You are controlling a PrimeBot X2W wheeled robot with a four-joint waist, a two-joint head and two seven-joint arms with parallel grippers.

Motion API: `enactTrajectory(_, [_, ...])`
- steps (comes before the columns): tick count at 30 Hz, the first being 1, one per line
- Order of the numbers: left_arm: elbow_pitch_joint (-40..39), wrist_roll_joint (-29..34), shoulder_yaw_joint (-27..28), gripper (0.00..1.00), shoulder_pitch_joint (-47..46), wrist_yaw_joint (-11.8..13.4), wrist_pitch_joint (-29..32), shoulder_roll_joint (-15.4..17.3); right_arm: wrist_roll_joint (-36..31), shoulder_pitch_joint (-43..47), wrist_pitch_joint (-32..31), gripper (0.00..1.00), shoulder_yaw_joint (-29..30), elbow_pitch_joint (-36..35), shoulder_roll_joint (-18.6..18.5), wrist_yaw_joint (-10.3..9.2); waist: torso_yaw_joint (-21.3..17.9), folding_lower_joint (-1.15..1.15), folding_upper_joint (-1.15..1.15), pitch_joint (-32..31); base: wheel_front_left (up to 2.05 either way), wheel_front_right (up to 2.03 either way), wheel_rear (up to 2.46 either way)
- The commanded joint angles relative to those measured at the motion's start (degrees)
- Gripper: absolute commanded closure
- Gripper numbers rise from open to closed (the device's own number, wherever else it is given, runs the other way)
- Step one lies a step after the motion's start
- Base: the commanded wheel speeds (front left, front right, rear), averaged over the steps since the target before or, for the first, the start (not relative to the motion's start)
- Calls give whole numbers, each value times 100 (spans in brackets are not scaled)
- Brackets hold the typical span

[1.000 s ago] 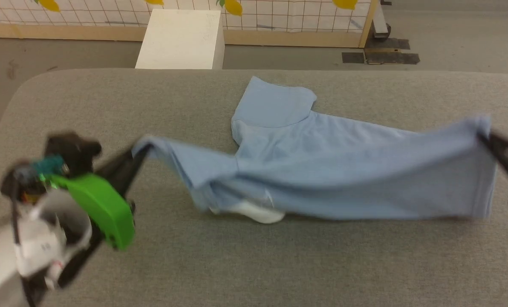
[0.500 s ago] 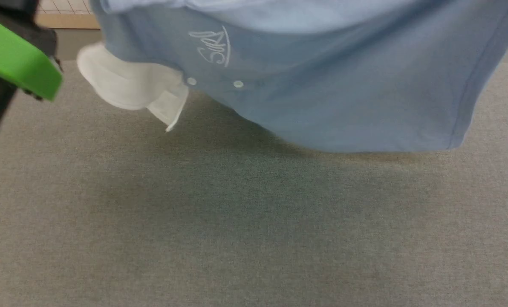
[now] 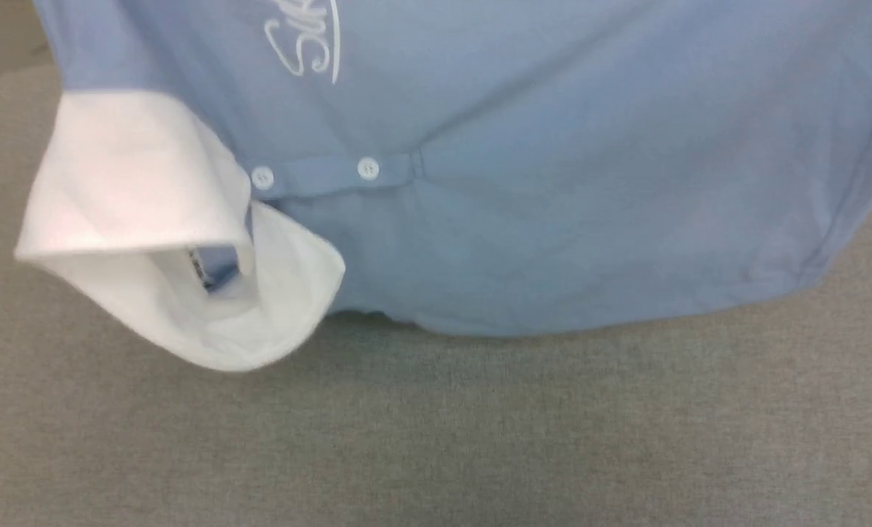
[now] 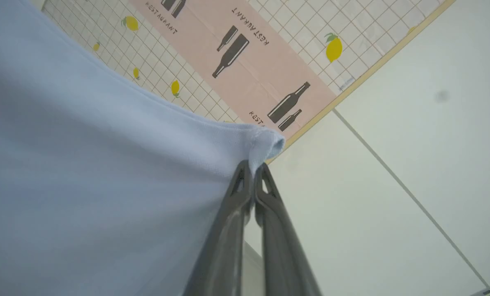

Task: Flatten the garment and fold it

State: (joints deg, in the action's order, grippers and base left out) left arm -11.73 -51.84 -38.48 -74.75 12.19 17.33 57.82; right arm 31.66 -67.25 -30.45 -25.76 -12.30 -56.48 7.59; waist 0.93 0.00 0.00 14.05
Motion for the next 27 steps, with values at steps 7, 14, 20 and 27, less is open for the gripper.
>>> enactTrajectory(7, [1178,863,-271,100,-1628,-291,276,-769,-276,-1634,256,100,-925,1149,586,-10,-208,0,0,1350,0,0,0])
enactTrajectory(14, [2256,1780,-354,100,-3116,-624,-281,-1307,-840,-3401,981,100,-1876,2502,1281,-10,-325,0,0,1876,0,0,0])
enactTrajectory(20, [2795,2087,-416,100,-3639,-819,-713,-1519,-1050,-4294,1572,100,-2486,3354,1396,-10,-173,0,0,2267,0,0,0])
enactTrajectory(27, [3026,2103,-519,100,-3378,-1018,-1359,-1561,-955,-4401,2130,100,-2867,4034,1361,-10,22,0,0,2708,0,0,0])
